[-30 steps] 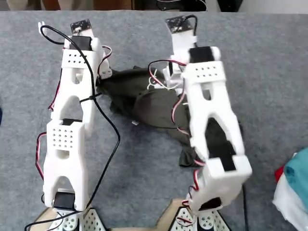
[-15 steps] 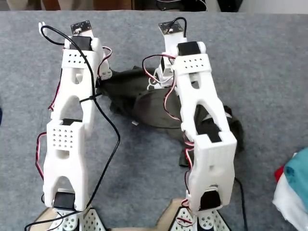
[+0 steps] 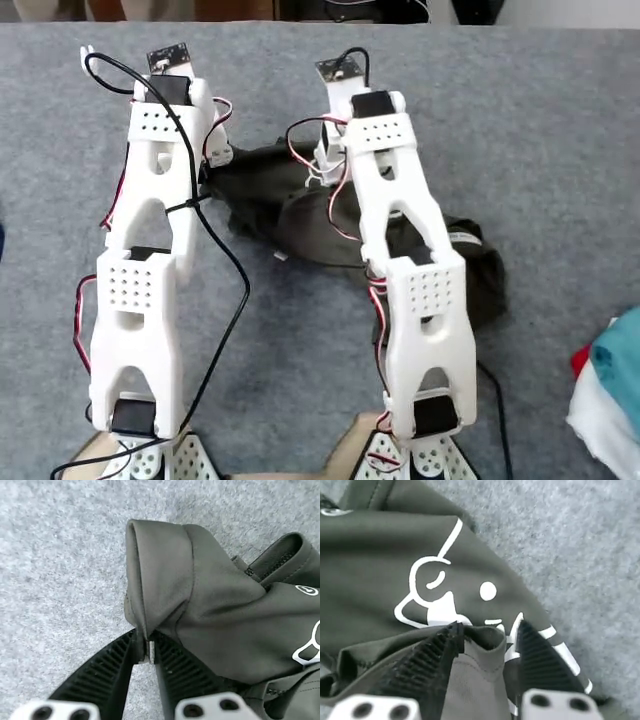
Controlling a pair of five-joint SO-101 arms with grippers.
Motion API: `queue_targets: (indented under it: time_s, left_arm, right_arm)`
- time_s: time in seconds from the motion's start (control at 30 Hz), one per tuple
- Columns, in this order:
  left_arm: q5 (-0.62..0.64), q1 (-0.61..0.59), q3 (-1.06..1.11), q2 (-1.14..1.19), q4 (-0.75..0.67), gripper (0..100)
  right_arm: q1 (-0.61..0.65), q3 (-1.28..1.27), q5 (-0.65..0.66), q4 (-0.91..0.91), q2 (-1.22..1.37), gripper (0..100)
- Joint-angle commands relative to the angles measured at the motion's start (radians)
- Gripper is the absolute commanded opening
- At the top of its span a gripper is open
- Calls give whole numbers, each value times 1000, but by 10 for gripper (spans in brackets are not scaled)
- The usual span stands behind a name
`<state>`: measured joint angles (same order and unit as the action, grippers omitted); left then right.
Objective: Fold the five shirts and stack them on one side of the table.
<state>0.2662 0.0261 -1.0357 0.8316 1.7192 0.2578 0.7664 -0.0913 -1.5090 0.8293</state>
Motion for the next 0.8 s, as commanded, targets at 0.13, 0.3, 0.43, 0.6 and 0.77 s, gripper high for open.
queue_targets:
  time_s: [0.13,0.3,0.43,0.6,0.77]
  left_arm:
    - [-3,2,-11,-15,9,19]
    - [-3,0,-11,-15,9,19]
    - [-3,0,-11,-15,9,19]
    - [-3,0,-11,-15,9,19]
    - [-3,0,-12,-15,9,19]
  right_arm:
    - [12,94,-6,-64,7,120]
    - [5,88,-6,-66,8,66]
    - [5,90,-8,-66,8,5]
    - [-18,91,-72,-66,8,5]
    - [-79,131,-72,-66,-2,5]
